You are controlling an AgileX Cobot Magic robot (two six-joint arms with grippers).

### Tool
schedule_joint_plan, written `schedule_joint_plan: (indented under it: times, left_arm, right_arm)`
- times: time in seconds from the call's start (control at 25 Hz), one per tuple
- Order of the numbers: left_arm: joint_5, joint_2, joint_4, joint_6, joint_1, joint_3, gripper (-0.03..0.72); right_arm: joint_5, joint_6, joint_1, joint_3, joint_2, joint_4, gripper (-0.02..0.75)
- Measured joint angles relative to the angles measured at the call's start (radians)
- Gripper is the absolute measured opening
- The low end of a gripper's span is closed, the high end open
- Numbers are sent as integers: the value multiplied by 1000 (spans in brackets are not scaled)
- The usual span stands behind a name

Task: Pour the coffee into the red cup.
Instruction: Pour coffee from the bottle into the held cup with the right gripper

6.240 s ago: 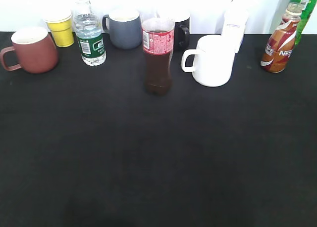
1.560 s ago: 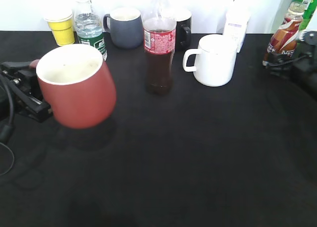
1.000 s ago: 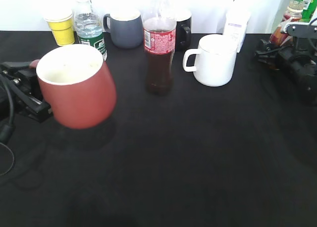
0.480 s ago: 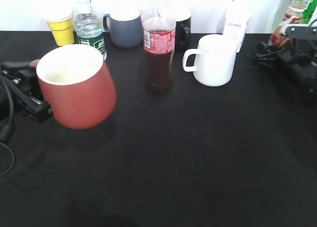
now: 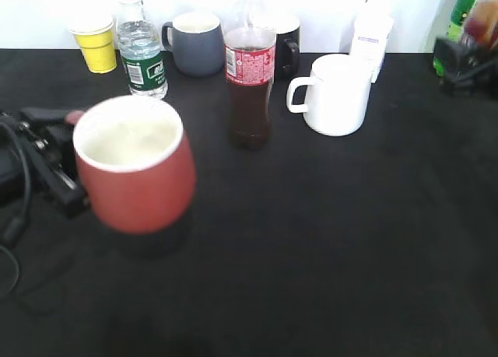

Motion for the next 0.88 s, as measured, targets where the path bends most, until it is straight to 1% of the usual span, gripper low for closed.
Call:
schedule_joint_plan:
  times: [0.08,0.12,0.2,0.32,0.4,0.44,0.52,0.64,0.68,0.76,0.88]
  left_arm:
    - [-8,0,13,0,0,0,81]
    - [-13,0,14,0,0,0,81]
    - [-17,0,15,0,0,0,81]
    - [-20,0,16,0,0,0,81]
    - [-26,0,18,-1,0,0,81]
    - [-26,0,34,-1,0,0,81]
    - [-26,0,57,-6,-16,0,81]
    - [-26,39,64,-10,-79,0,83]
    - [-31,63,66,-11,-87,0,83]
    - [-80,110,64,-11,-91,0,83]
    - [-98,123,63,-11,-91,0,84]
  right_arm:
    - [79,59,16,0,-70,-68,529]
    - [106,67,55,0,-87,-77,529]
    - [138,70,173,0,-94,-87,529]
    - [165,70,391,-1,-94,-74,529]
    - [165,69,507,-9,-90,-71,529]
    - [165,68,547,-21,-84,-71,529]
    - [168,62,597,-46,-60,-71,529]
    - [173,48,650,-91,-16,-71,529]
    - [173,34,664,-106,-2,-72,529]
    - [174,-40,674,-122,10,-73,529]
    - [172,-192,675,-122,13,-73,529]
